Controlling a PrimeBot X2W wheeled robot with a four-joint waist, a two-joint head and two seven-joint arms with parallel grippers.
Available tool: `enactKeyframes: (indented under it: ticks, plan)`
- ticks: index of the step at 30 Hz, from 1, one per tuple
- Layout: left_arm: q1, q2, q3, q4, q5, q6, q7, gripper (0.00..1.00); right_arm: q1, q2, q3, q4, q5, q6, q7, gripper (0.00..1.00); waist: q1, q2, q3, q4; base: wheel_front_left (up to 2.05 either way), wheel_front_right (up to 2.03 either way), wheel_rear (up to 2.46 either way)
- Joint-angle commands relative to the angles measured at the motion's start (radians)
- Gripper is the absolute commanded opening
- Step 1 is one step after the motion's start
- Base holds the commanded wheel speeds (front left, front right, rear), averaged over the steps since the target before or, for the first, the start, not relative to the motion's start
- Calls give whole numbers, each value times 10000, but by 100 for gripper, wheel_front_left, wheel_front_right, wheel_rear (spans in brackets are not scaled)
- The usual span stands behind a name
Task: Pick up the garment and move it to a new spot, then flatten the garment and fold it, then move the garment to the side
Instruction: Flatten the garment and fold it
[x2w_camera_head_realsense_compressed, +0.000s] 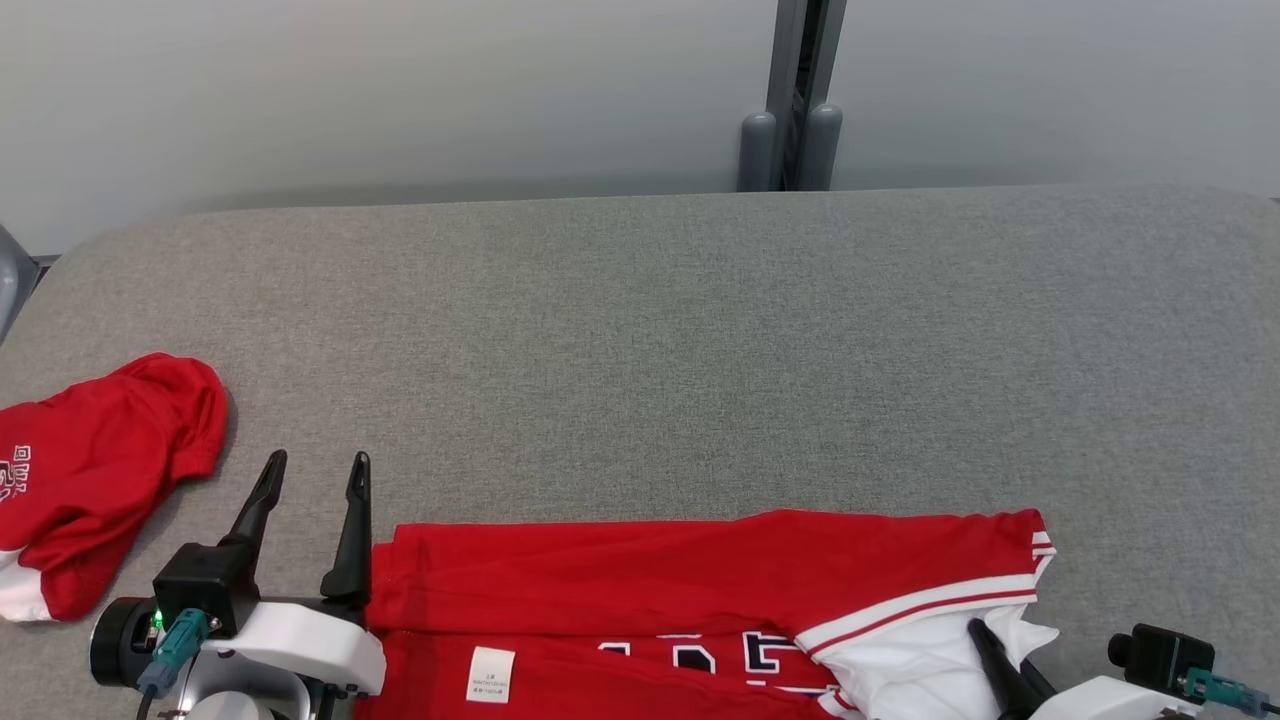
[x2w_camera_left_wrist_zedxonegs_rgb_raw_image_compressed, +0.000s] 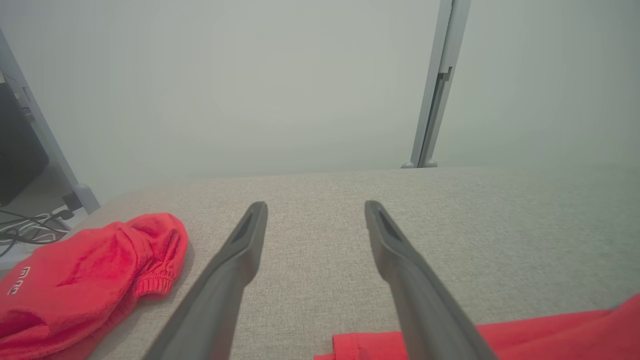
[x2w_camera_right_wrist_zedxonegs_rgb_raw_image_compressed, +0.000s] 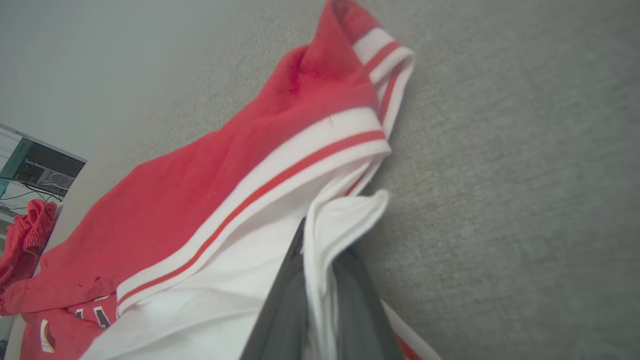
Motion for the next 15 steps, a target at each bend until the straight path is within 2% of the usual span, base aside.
enactKeyframes:
  ticks: [1,7,15]
  plan:
    - [-10,-15,84,51,98,-66,-42,100,-81,42,143,127,108,17,-94,0,0,0,-7,-2,0,0,0]
    - [-15,-142,227,237,104,-205,-42,100,-642,-398,-42,290,593,11,-431,0,0,0,-2,-24,0,0,0]
    - [-212,-346,260,433,280,-405,-42,100,-1594,-1493,-296,960,840,11,-389,0,0,0,50,50,0,0,0]
